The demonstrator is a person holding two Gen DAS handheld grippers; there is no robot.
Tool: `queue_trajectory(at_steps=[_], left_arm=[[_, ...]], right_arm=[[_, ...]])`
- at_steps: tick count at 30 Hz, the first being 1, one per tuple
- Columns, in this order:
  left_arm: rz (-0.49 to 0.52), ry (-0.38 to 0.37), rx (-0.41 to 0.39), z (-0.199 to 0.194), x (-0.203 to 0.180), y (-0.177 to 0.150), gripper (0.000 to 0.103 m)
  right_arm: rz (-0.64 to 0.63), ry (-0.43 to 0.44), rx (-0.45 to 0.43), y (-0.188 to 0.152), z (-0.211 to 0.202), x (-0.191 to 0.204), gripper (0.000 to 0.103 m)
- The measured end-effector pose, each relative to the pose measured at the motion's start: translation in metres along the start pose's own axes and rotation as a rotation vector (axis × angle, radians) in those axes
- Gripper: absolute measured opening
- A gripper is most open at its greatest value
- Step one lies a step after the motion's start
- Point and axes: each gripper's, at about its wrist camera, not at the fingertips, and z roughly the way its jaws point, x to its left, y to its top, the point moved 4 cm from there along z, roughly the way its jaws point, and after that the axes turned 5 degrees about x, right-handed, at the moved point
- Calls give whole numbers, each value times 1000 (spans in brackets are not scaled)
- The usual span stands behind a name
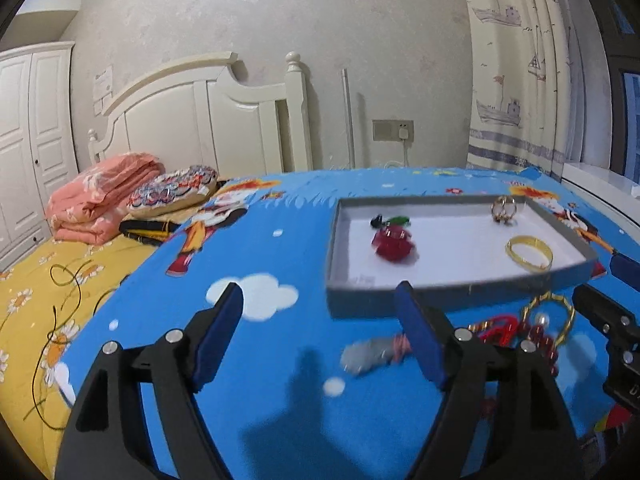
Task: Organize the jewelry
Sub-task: 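Move the right tool toward the red beaded bracelet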
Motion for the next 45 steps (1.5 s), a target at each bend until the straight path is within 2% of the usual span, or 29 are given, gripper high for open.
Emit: queue_trajectory(at_steps=[6,17,26,35,41,45], left_arm=[[9,-14,28,-1,-1,-19,76],[36,-4,24,-1,-7,-36,76],[7,26,17,-1,6,-37,76],[-4,40,-13,-10,20,-38,78],[-31,30,0,-5,29,-39,78],[-43,20,15,-1,32,-40,78]], right_arm=[[21,-5,33,-15,2,-7,66],[16,-6,38,-18,5,-5,65],[-73,39,16,-13,5,27,63],[-175,-17,49,-10,22,55,63],[-208,-5,49,-8,29,69,63],[-218,7,37,-4,32,75,55]])
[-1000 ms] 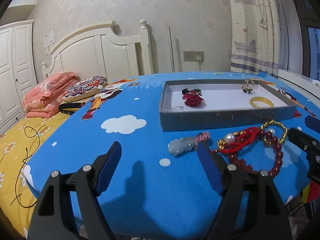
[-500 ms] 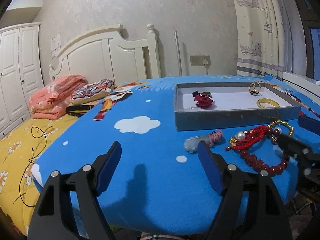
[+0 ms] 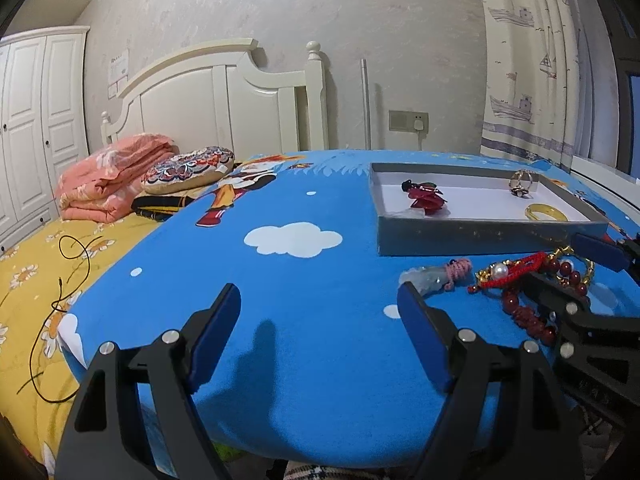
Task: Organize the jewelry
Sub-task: 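Move the right tool toward the red beaded bracelet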
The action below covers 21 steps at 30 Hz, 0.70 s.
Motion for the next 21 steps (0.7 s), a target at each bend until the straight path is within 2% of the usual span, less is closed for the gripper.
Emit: queue_trajectory(at_steps=[4,10,17,21], left_arm=[[3,-9,-1,0,-2,-1,78],[17,-23,8,1,-6,-2,78],[16,-42,32,6,-7,0,78],[9,-40,37,8,-6,-1,78]], right_arm=[[-9,17,0,5,5,5,43],[-13,36,-7,10,8,11,42],[-21,85,-14,11,4,15,32],[2,95,-6,9,1,9,31]])
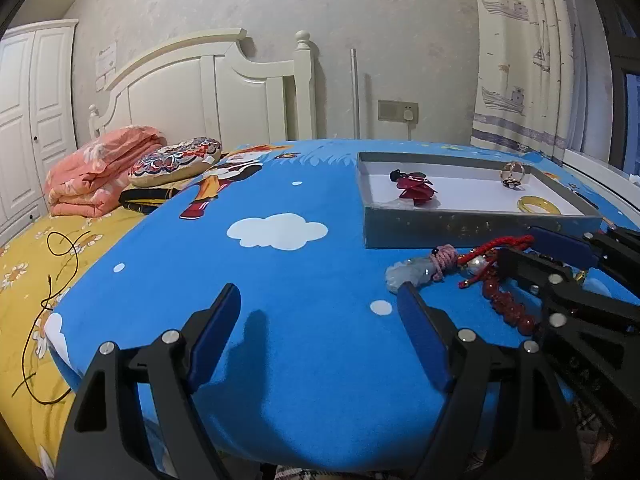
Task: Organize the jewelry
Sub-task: 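Move the right tool toward the red beaded bracelet, then grasp the red bead strand with the right tool while the left tool grasps the pale pendant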
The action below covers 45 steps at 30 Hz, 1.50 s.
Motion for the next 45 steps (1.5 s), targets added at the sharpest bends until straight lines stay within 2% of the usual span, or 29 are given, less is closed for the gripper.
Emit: queue_trajectory(at_steps=[8,10,15,21,26,33,37,38,40,41,42,45], left_arm=[[12,-1,-8,-3,-3,1,78],[14,1,-8,-3,-3,1,78],[19,-3,5,0,-7,3,78],[-7,-50,59,9,-14,12,77],[7,-71,97,22,-28,27,61],[24,-65,144,38,-48,27,57],[35,-38,134,38,-50,26,57],[31,-43,135,38,-50,25,54],[33,-71,126,38,-51,24,42],[45,-67,108,36,-51,22,28],[58,-66,95,34,-52,20,20],[74,-74,69,28,-55,15,20]], right_arm=[[-32,4,9,6,12,4,31],[-46,12,-3,8,12,6,6],[-30,-4,-41,7,1,1,6],[59,-36,-78,7,-15,-28,6],[94,-41,-90,5,-22,-42,6],[99,-28,-106,-3,-29,-48,6],[110,-14,-105,-7,-29,-50,6],[110,-11,-105,-8,-29,-50,6],[109,-7,-107,-10,-30,-49,6],[109,-7,-108,-10,-31,-49,6],[111,-10,-107,-10,-30,-49,6],[117,-11,-109,-12,-31,-48,6]])
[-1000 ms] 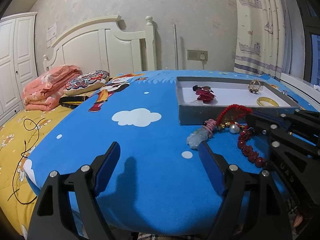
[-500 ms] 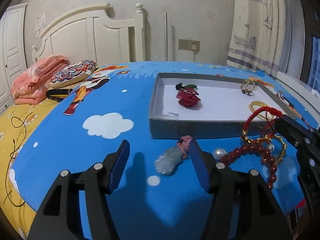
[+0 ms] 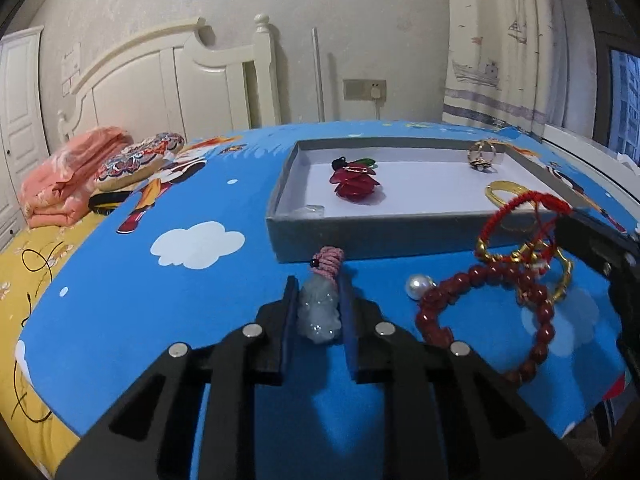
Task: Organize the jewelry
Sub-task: 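Grasp the red bead strand with the right tool while the left tool grasps the pale pendant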
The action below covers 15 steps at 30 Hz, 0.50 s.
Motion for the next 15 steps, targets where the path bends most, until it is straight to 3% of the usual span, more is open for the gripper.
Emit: queue_trajectory(at_steps=[15], left_arm=[[31,-19,-153,-66,-16,1,20]], right_arm=[[8,-40,-90,11,-47,-5,6]])
